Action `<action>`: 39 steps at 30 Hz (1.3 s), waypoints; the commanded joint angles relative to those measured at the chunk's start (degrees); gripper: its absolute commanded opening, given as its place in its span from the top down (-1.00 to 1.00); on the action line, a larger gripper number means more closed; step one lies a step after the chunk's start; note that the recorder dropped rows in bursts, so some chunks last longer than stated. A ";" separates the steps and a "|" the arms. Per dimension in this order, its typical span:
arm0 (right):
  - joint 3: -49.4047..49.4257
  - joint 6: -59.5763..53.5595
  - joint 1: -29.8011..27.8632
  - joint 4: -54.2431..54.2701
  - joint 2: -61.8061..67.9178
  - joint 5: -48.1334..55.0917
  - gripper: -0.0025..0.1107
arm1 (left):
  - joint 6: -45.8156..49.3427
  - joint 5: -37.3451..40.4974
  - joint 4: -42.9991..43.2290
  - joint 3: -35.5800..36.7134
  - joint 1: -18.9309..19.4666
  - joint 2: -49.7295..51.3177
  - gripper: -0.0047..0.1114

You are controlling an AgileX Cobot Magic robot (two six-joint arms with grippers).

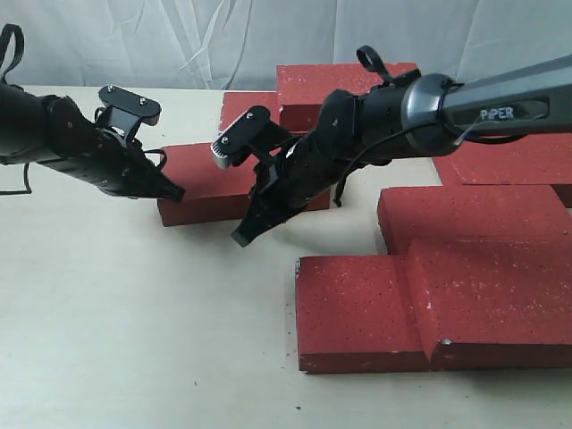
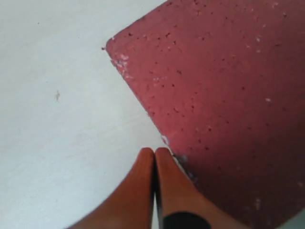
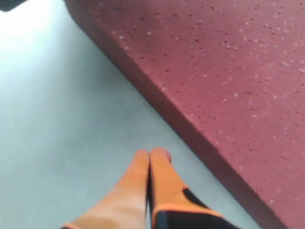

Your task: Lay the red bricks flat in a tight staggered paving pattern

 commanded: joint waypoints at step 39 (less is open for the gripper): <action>0.00 8.46 -4.86 -13.65 -6.64 14.56 0.97 | 26.84 20.34 -25.38 -4.80 -4.09 3.19 0.92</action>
